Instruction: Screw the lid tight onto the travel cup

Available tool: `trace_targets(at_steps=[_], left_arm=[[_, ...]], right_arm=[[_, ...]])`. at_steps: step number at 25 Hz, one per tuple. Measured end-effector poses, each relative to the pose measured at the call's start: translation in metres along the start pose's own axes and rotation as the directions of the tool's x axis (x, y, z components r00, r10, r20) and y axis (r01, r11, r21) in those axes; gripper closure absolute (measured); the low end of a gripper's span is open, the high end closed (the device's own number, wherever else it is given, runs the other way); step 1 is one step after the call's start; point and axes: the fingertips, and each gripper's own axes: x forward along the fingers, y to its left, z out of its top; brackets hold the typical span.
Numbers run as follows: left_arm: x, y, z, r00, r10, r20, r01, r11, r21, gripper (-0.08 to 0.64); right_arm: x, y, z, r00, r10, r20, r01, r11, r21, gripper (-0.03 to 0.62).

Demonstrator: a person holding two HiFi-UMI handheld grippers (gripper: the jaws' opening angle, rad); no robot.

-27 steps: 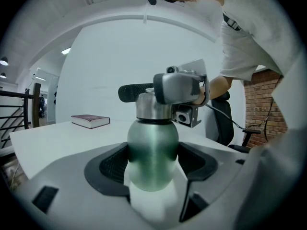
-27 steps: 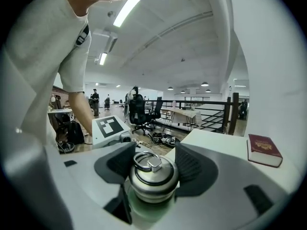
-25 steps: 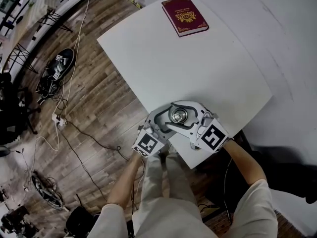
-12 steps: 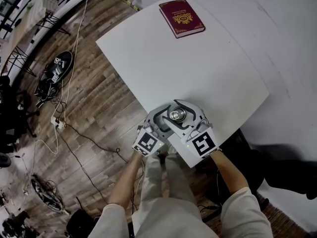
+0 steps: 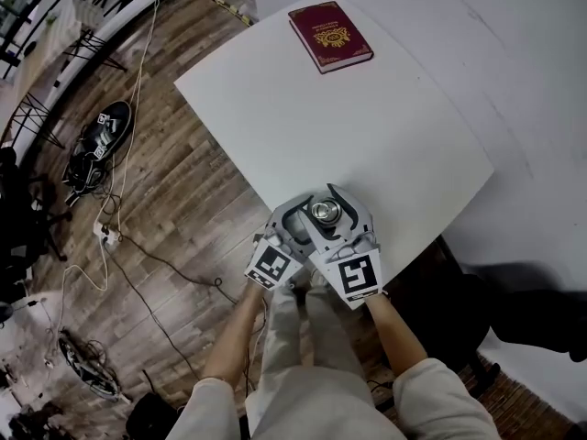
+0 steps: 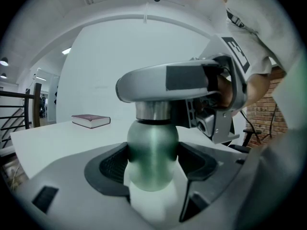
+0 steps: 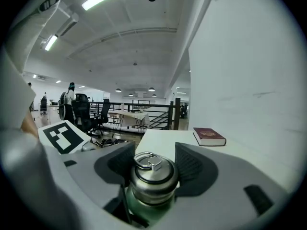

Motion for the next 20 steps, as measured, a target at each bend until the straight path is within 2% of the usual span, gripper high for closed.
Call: trace_targets(at_steps=[4, 11, 13, 16, 20], left_arm=[[0.001, 0.000, 0.000, 1.000, -0.003, 0.000, 0.003, 1.000, -0.002, 0.232], [0.000, -0.004, 0.000, 1.000, -0.003, -0.002, 0.003, 1.000, -0.011, 0.232], [-0.001, -0.004, 0.003, 1.000, 0.006, 0.006, -0.006, 1.000, -0.029, 0.230], [-0.010, -0.002, 0.009, 0.999, 0.029, 0.031, -0.027, 0.998, -0.065, 0.231], [-0.031, -0.011, 0.007, 0.999, 0.047, 0.015, -0.046, 0.997, -0.066, 0.232]], right_arm=[[0.000, -0.002, -0.001, 1.000, -0.024, -0.002, 0.024, 1.000, 0.010, 0.337], [-0.002, 0.001, -0.001, 0.999, 0.014, 0.033, -0.016, 0.999, 0.044, 0.328], [-0.004, 0.001, 0.000, 0.999, 0.030, 0.036, -0.032, 0.998, 0.059, 0.274], [-0.011, -0.001, 0.006, 0.998, 0.041, 0.040, -0.043, 0.997, 0.061, 0.267], [-0.027, -0.002, 0.009, 0.998, 0.036, 0.042, -0.039, 0.997, 0.064, 0.272]])
